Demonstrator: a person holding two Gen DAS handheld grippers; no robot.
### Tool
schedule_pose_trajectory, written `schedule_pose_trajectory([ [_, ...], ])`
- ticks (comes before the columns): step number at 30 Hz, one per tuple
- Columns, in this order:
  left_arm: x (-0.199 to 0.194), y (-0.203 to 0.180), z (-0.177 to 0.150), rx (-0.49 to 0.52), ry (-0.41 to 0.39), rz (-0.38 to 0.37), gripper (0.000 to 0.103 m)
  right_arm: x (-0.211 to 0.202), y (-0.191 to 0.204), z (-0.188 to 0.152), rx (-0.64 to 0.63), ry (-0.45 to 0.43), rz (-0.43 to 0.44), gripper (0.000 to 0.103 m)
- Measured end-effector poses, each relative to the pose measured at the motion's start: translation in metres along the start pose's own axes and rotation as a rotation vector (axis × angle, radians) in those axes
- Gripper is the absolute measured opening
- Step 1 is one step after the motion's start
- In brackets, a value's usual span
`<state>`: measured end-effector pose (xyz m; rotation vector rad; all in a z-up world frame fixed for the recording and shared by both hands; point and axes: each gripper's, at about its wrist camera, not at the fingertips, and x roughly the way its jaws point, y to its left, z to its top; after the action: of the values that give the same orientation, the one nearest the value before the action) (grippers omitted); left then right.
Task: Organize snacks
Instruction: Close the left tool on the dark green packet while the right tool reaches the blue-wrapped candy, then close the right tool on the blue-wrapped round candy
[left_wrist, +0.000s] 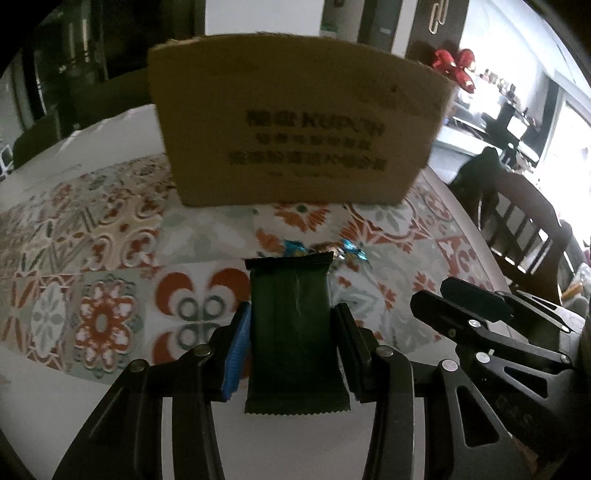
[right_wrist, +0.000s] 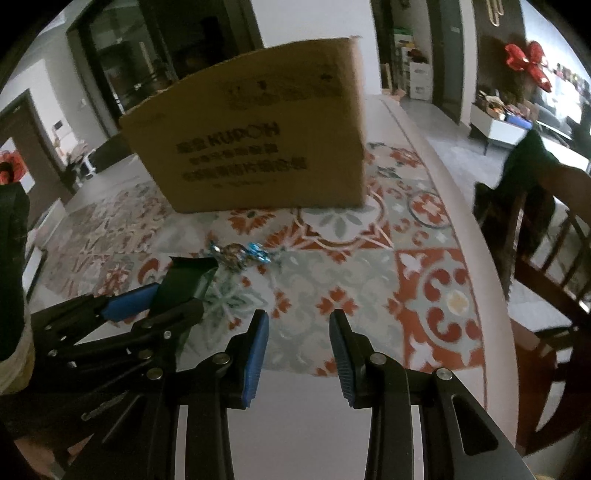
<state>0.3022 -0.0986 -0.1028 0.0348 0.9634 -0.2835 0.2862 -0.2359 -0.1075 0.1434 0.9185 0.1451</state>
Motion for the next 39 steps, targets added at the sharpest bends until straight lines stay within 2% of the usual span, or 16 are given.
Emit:
schedule_pose_trajectory([
  [6,-0.003,0.018,0.005,-0.042,-0.019,0.037,0.044,0.014,0.018,0.017,-0.075,0.001,0.046,0.035],
  [19,0.001,0.034,0.013,-0.099,-0.037,0.078,0.044,0.052,0.051,0.048,-0.311,0.094,0.088,0.035],
  [26,0.007,0.038,0.016,-0.106,-0.032,0.082,0.044,0.067,0.056,0.051,-0.364,0.130,0.095,0.035],
  [39,0.008,0.042,0.015,-0.112,-0.035,0.078,0.044,0.075,0.056,0.053,-0.382,0.172,0.104,0.035],
])
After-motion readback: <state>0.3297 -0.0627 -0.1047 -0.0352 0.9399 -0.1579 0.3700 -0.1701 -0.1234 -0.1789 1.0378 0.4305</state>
